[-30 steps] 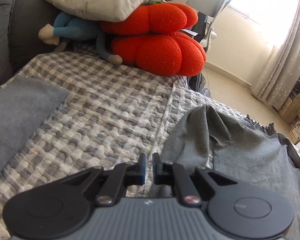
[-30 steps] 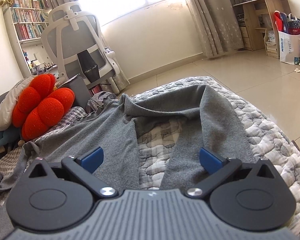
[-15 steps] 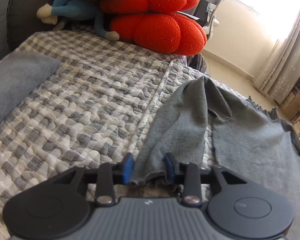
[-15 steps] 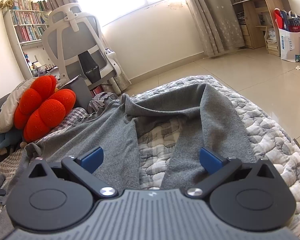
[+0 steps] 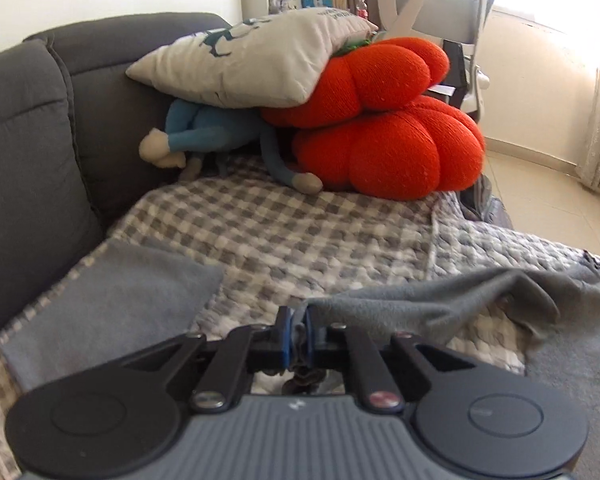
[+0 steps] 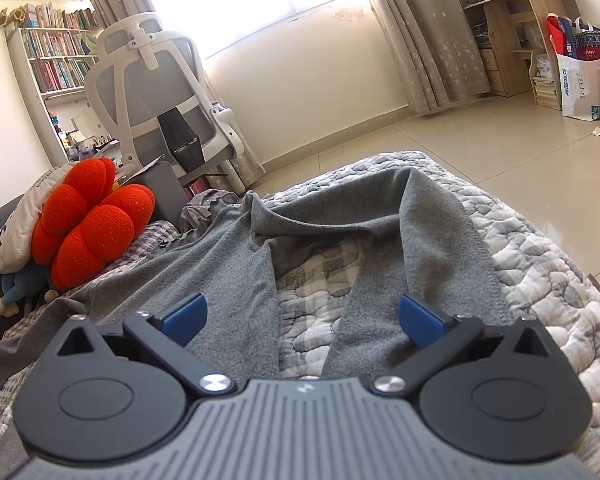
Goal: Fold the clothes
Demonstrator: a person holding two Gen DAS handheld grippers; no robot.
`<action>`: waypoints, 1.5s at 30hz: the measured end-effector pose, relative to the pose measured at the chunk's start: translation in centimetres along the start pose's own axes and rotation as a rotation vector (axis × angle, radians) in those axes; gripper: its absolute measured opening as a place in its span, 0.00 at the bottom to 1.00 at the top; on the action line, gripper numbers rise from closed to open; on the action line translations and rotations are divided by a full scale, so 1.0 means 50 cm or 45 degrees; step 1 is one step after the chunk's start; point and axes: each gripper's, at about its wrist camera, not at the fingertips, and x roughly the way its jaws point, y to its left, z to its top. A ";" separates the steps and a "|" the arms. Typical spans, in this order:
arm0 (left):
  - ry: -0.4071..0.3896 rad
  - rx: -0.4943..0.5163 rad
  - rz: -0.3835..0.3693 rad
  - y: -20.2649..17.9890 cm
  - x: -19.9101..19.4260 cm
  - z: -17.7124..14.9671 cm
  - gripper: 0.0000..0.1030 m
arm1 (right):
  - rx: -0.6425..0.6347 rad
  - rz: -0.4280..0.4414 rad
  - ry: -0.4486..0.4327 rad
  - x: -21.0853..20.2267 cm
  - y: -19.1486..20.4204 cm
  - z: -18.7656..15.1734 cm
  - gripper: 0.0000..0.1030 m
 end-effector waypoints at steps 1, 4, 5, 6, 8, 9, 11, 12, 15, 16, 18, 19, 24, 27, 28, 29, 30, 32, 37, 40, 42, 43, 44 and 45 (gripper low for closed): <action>-0.015 0.016 0.025 0.001 0.007 0.016 0.07 | 0.001 -0.001 0.001 0.000 0.001 0.001 1.00; -0.059 0.062 0.101 0.003 0.027 0.063 0.07 | -0.001 -0.003 0.003 0.002 0.002 0.000 1.00; -0.074 0.078 0.126 0.004 0.033 0.079 0.07 | -0.003 -0.005 0.005 0.003 0.002 0.000 1.00; -0.088 0.094 0.152 0.005 0.040 0.095 0.07 | -0.005 -0.007 0.007 0.004 0.003 0.000 1.00; -0.117 0.124 0.201 0.007 0.053 0.126 0.07 | -0.011 -0.011 0.011 0.005 0.004 0.001 1.00; -0.119 0.117 0.203 0.002 0.062 0.133 0.07 | -0.013 -0.011 0.011 0.005 0.004 0.001 1.00; -0.122 0.104 0.208 -0.009 0.079 0.146 0.07 | -0.008 -0.008 0.009 0.004 0.003 0.001 1.00; -0.123 0.098 0.210 -0.014 0.087 0.153 0.07 | -0.006 -0.006 0.008 0.004 0.002 0.000 1.00; -0.135 0.103 0.231 -0.028 0.112 0.166 0.08 | 0.001 0.001 0.004 0.004 0.000 0.000 1.00; -0.131 0.115 0.245 -0.033 0.123 0.167 0.09 | 0.004 0.003 0.003 0.003 -0.001 0.000 1.00; -0.093 0.115 0.269 -0.035 0.148 0.163 0.13 | 0.011 0.009 0.000 0.002 -0.001 0.000 1.00; -0.073 0.099 0.261 -0.030 0.157 0.159 0.14 | 0.011 0.009 -0.001 0.002 -0.001 0.000 1.00; 0.001 -0.023 0.232 0.010 0.182 0.139 0.44 | 0.017 0.014 -0.005 0.001 -0.003 0.000 1.00; 0.009 -0.032 0.159 0.022 0.176 0.133 0.45 | 0.028 0.023 -0.009 0.000 -0.005 0.000 1.00; 0.007 -0.027 0.123 0.021 0.170 0.129 0.46 | 0.030 0.024 -0.010 0.000 -0.006 0.000 1.00; 0.004 -0.033 0.094 0.020 0.163 0.124 0.51 | 0.031 0.025 -0.010 0.000 -0.005 0.001 1.00; 0.008 -0.042 0.057 0.022 0.154 0.114 0.54 | 0.032 0.026 -0.010 0.000 -0.005 0.001 1.00; 0.019 -0.062 -0.024 0.028 0.134 0.084 0.57 | 0.035 0.029 -0.010 -0.001 -0.006 0.001 1.00; 0.028 -0.011 -0.140 0.029 0.093 -0.010 0.57 | 0.038 0.030 -0.011 -0.001 -0.007 0.001 1.00; 0.031 0.092 -0.150 0.010 0.084 -0.056 0.59 | 0.032 0.025 -0.009 -0.001 -0.005 0.001 1.00; 0.049 0.154 -0.198 -0.010 0.076 -0.080 0.60 | 0.030 0.023 -0.010 -0.001 -0.004 0.002 1.00; 0.031 0.165 -0.240 -0.026 0.060 -0.085 0.62 | 0.030 0.023 -0.009 -0.002 -0.004 0.002 1.00; 0.012 0.175 -0.282 -0.041 0.043 -0.089 0.65 | 0.030 0.023 -0.009 -0.002 -0.004 0.002 1.00; -0.007 0.186 -0.324 -0.057 0.027 -0.093 0.67 | 0.030 0.024 -0.009 -0.002 -0.004 0.002 1.00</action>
